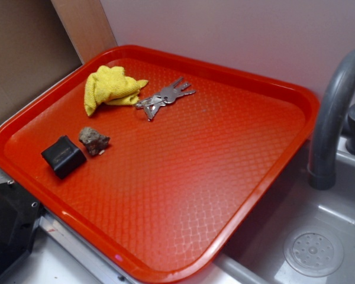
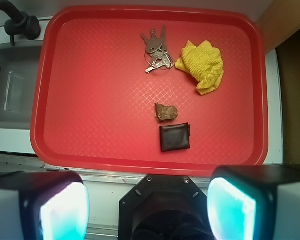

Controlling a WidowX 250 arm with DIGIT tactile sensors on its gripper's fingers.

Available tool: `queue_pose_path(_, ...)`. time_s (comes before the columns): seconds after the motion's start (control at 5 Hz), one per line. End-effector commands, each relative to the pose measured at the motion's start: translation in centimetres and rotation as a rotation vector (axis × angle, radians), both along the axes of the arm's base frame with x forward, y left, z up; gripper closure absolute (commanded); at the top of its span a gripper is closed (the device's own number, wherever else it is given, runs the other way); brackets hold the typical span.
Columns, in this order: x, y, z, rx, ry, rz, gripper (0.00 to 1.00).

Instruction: Grab the yellow cloth.

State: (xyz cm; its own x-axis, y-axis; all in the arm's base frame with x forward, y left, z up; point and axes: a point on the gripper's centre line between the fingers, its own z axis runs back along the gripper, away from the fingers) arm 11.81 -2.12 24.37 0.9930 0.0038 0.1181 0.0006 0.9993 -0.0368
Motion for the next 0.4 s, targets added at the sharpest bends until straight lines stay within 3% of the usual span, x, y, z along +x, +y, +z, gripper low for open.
queue_pose_path(0.0, 0.0, 0.0, 0.0, 0.0, 0.0, 0.0, 0.0)
queue_pose_path(0.2, 5.0, 5.0, -4.3, 0.033, -0.001, -0.113, 0.0)
